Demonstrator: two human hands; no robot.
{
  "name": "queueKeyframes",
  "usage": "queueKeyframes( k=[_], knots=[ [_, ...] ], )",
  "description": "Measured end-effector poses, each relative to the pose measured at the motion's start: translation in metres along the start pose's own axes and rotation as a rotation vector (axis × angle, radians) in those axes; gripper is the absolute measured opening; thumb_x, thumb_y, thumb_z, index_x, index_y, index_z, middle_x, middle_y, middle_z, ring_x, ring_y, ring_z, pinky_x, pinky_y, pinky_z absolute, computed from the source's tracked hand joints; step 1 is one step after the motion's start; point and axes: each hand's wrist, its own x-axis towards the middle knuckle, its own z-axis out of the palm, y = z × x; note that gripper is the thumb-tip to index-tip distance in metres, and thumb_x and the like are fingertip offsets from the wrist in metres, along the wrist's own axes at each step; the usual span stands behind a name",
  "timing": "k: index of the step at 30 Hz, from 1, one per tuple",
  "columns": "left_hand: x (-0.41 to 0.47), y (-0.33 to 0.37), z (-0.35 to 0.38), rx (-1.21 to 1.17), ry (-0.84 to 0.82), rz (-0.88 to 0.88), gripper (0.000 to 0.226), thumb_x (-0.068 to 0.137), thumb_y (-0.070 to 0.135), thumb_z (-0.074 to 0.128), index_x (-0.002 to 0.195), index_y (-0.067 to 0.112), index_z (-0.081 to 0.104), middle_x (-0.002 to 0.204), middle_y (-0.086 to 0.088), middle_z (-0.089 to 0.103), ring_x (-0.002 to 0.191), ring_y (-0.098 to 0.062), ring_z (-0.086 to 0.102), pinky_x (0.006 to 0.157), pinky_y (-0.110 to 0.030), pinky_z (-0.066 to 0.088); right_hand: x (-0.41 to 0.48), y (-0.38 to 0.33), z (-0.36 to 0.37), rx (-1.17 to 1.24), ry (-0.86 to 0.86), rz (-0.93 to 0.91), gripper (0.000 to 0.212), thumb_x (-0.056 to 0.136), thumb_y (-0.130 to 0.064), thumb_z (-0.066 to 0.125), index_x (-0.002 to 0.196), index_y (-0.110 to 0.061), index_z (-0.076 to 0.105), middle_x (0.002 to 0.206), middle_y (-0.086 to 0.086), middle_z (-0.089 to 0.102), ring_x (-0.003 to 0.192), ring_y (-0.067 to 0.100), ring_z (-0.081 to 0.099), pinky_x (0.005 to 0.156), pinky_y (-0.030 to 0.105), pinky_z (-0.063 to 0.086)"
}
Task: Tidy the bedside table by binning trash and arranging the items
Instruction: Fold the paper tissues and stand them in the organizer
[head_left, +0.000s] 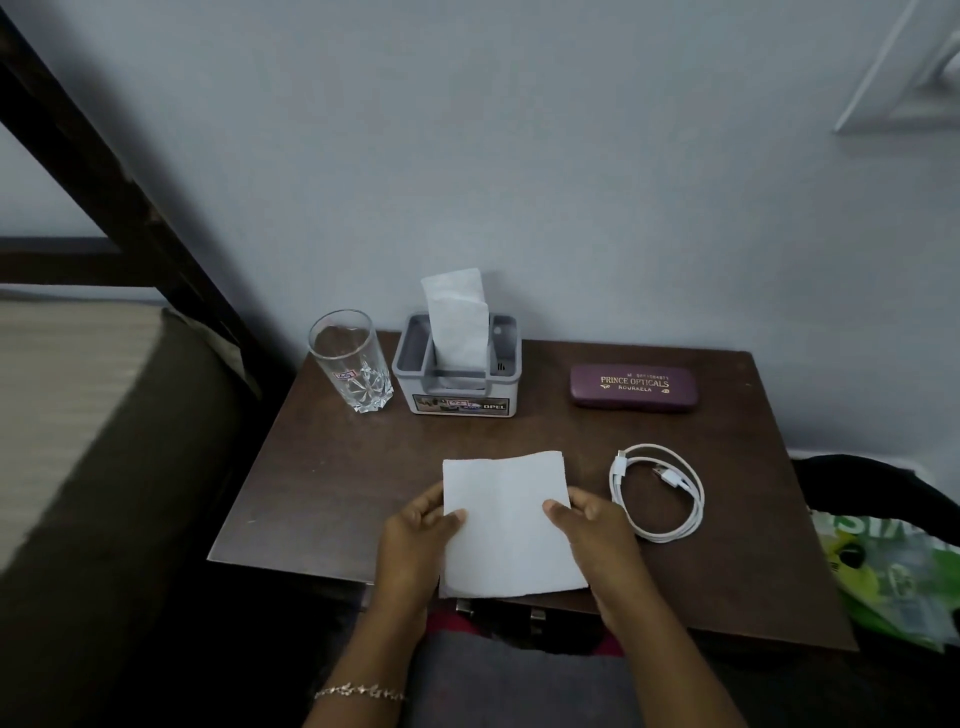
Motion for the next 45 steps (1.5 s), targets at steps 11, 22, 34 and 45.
queueKeyframes(
  k=[11, 22, 34, 45],
  knots=[
    [-0.032, 0.016, 0.042, 0.251, 0.052, 0.441, 0.054, 0.089, 0.007, 0.057, 0.138, 0.022, 0.041, 0.121, 0.024, 0.057, 0.100, 0.018, 0.055, 0.086, -0.002, 0.042, -0.014, -0.010, 0.033, -0.340, 0.165, -0.407, 0.026, 0.089, -0.010, 0.051, 0.063, -0.016, 0.055, 0.055, -0.005, 0.054, 0.049, 0.001, 0.046, 0.051, 0.015, 0.034],
    [-0.044, 0.017, 0.050, 0.370, 0.001, 0.495, 0.065, 0.095, 0.007, 0.047, 0.145, 0.034, 0.016, 0.074, 0.031, 0.060, 0.067, 0.024, 0.055, 0.061, 0.002, 0.039, -0.018, -0.020, 0.033, -0.025, 0.021, -0.250, 0.028, 0.091, -0.029, 0.050, 0.072, -0.011, 0.060, 0.057, -0.004, 0.058, 0.057, 0.015, 0.052, 0.061, 0.036, 0.043],
    [-0.015, 0.059, 0.012, -0.117, -0.346, -0.034, 0.041, 0.084, 0.040, 0.056, 0.116, 0.015, 0.061, 0.110, -0.009, 0.070, 0.099, -0.022, 0.068, 0.079, -0.031, 0.056, -0.014, -0.025, 0.010, 0.397, -0.260, 0.051, 0.023, 0.090, -0.018, 0.055, 0.106, -0.007, 0.066, 0.099, 0.013, 0.073, 0.089, 0.025, 0.071, 0.081, 0.041, 0.055],
    [0.006, 0.066, 0.023, -0.193, 0.068, 0.106, 0.015, 0.079, 0.031, 0.070, 0.086, 0.018, 0.065, 0.079, -0.003, 0.071, 0.069, -0.018, 0.067, 0.059, -0.028, 0.055, -0.022, -0.020, 0.038, 0.077, -0.326, -0.107, 0.025, 0.086, -0.027, 0.064, 0.110, -0.020, 0.064, 0.103, 0.002, 0.073, 0.096, 0.021, 0.069, 0.089, 0.045, 0.054]
  ],
)
